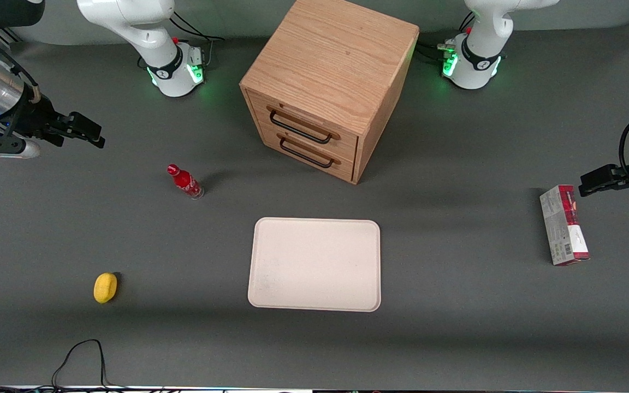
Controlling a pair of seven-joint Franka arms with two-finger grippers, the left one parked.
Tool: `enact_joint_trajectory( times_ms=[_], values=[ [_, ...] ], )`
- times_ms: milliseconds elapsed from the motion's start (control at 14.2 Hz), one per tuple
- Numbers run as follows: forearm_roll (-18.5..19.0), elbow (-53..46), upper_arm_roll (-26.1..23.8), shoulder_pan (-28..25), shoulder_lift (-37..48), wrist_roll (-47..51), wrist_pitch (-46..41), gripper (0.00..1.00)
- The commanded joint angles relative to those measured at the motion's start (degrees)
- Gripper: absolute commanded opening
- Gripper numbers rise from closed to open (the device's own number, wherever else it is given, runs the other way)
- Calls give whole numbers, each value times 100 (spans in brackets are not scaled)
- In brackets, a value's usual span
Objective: Open upper drawer
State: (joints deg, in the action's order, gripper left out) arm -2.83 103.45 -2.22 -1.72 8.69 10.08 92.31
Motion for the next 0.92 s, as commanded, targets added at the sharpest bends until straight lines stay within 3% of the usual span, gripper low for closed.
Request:
enact_joint_trajectory(
  times_ms=[0,212,353,847],
  values=[
    [99,-185,19,-31,-87,117,-29,100],
    [81,-272,11,-39,-174,108,-12,100],
    [55,-832,-68,-74,-525,108,-73,100],
    [11,-1924,-1806,-83,-1220,152,-433,100]
  ],
)
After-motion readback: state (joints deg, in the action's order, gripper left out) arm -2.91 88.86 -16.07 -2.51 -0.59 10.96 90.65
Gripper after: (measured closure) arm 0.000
